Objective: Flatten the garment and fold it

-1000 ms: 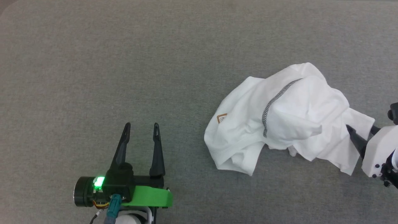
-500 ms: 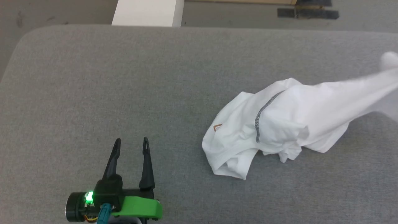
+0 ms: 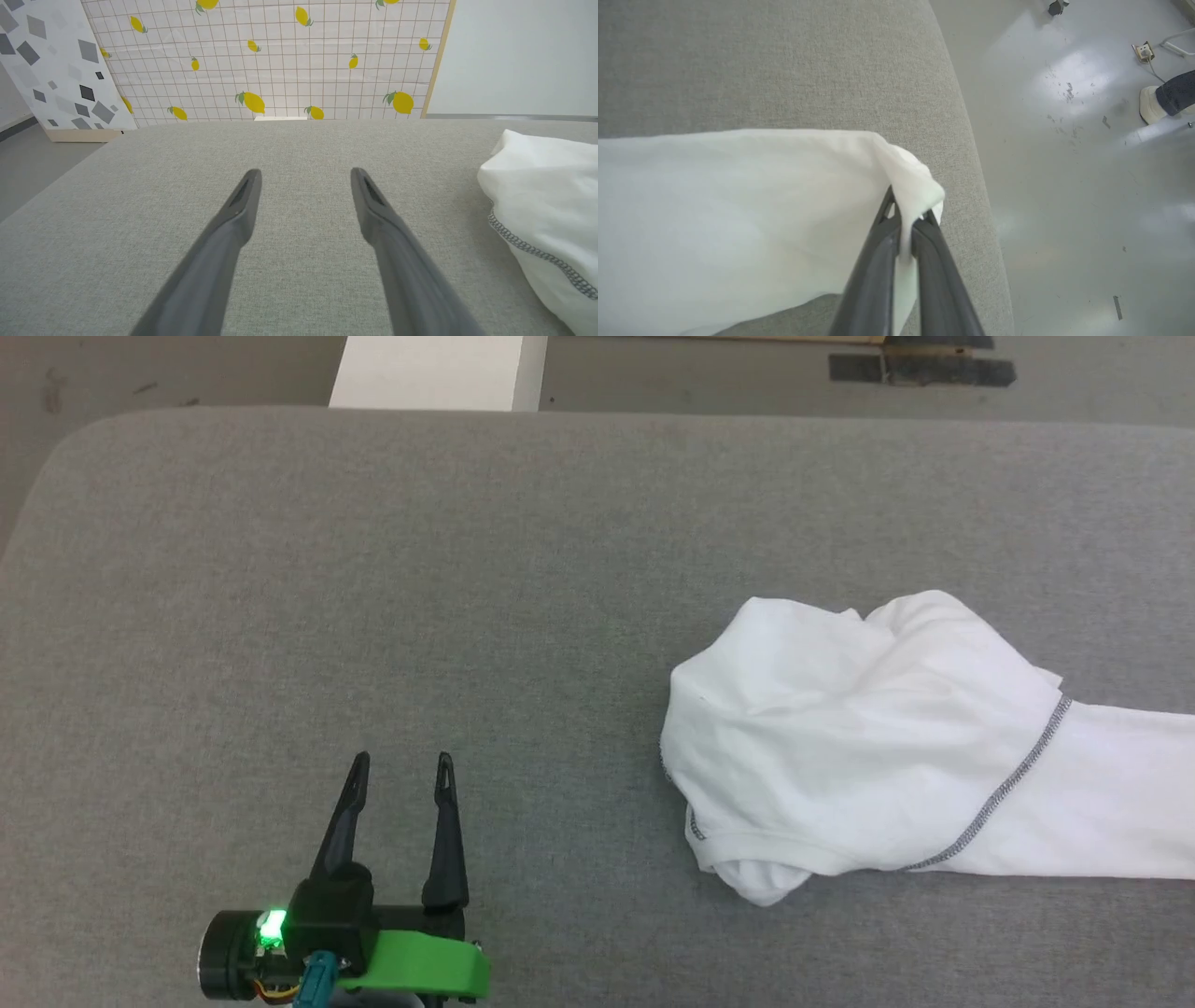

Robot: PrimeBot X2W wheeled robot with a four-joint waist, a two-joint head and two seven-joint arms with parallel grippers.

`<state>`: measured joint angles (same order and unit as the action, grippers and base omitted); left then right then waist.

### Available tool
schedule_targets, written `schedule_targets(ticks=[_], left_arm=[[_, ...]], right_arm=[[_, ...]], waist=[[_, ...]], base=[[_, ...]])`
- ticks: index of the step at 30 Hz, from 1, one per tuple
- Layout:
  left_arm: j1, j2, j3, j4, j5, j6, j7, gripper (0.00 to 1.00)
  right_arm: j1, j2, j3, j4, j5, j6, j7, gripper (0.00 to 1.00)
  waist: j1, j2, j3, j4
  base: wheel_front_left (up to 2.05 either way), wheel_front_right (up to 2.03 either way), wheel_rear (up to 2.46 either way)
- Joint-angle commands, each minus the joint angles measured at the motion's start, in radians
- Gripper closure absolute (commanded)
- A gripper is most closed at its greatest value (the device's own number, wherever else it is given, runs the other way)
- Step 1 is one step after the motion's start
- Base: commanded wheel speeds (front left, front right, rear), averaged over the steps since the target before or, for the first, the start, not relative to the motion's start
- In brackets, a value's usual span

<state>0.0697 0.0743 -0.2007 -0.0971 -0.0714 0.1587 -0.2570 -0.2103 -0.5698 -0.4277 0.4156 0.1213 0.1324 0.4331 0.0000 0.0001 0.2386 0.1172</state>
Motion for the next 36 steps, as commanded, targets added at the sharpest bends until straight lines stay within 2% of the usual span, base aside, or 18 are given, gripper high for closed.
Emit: schedule_targets(ticks=[1, 2, 6, 11, 14, 21, 24, 29, 30, 31, 32, 36], left_arm=[[-0.012, 0.007, 0.003, 0.0, 0.015, -0.004, -0.005, 0.0], [-0.014, 0.007, 0.004, 0.001, 0.016, -0.004, -0.005, 0.0], [-0.018, 0.007, 0.007, 0.006, 0.019, -0.002, -0.005, 0.0], [-0.014, 0.006, 0.015, 0.01, 0.011, -0.001, -0.005, 0.0], [-0.006, 0.004, 0.021, 0.006, 0.005, 0.0, -0.005, 0.0], [-0.004, 0.001, 0.026, 0.002, 0.0, -0.005, -0.005, 0.0], [-0.011, 0.001, 0.025, -0.003, 0.004, -0.01, -0.005, 0.0], [-0.022, 0.007, 0.025, -0.007, 0.017, -0.012, -0.005, 0.0], [-0.024, 0.008, 0.025, -0.008, 0.019, -0.012, -0.005, 0.0], [-0.025, 0.008, 0.025, -0.009, 0.021, -0.012, -0.005, 0.0], [-0.028, 0.008, 0.026, -0.009, 0.022, -0.011, -0.005, 0.0], [-0.031, 0.007, 0.027, -0.005, 0.021, -0.009, -0.005, 0.0]], right_arm=[[-0.002, 0.011, -0.002, 0.017, -0.011, -0.002, -0.019, 0.23], [-0.006, 0.017, -0.002, 0.029, -0.017, -0.002, -0.03, 0.0], [-0.055, 0.026, 0.046, 0.033, -0.013, -0.002, -0.088, 0.0], [-0.114, 0.031, 0.142, -0.055, 0.066, -0.002, -0.108, 0.0], [-0.108, 0.043, 0.213, -0.139, 0.139, -0.002, -0.059, 0.0], [0.037, 0.089, 0.33, -0.266, 0.278, -0.002, 0.158, 0.0], [0.091, 0.109, 0.342, -0.277, 0.281, -0.002, 0.183, 0.0], [0.102, 0.122, 0.375, -0.228, 0.262, -0.002, 0.171, 0.0], [0.095, 0.121, 0.388, -0.214, 0.258, -0.002, 0.171, 0.09], [0.086, 0.12, 0.391, -0.204, 0.252, -0.002, 0.165, 0.62], [0.075, 0.116, 0.395, -0.193, 0.24, -0.002, 0.157, 1.0], [0.032, 0.094, 0.406, -0.169, 0.219, -0.002, 0.138, 1.0]], waist=[[0.0, -0.0001, 0.022, 0.015], [0.0, -0.0001, 0.024, 0.014], [0.0, -0.0001, 0.018, -0.003], [0.0, -0.0001, -0.014, -0.032], [0.0, -0.0001, -0.03, -0.049], [0.0, -0.0001, -0.026, -0.054], [0.0, -0.0001, -0.005, -0.041], [0.0, -0.0001, 0.023, -0.021], [0.0, -0.0001, 0.027, -0.02], [0.0, -0.0001, 0.03, -0.019], [0.0, -0.0001, 0.032, -0.019], [0.0, -0.0001, 0.027, -0.031]], base=[[0.0, 0.0, 0.0], [0.0, 0.0, 0.0], [0.0, 0.0, 0.0], [0.0, 0.0, 0.0], [0.0, 0.0, 0.0], [0.0, 0.0, 0.0], [0.0, 0.0, 0.0], [0.0, 0.0, 0.0], [0.0, 0.0, 0.0], [0.0, 0.0, 0.0], [0.0, 0.0, 0.0], [0.0, 0.0, 0.0]])
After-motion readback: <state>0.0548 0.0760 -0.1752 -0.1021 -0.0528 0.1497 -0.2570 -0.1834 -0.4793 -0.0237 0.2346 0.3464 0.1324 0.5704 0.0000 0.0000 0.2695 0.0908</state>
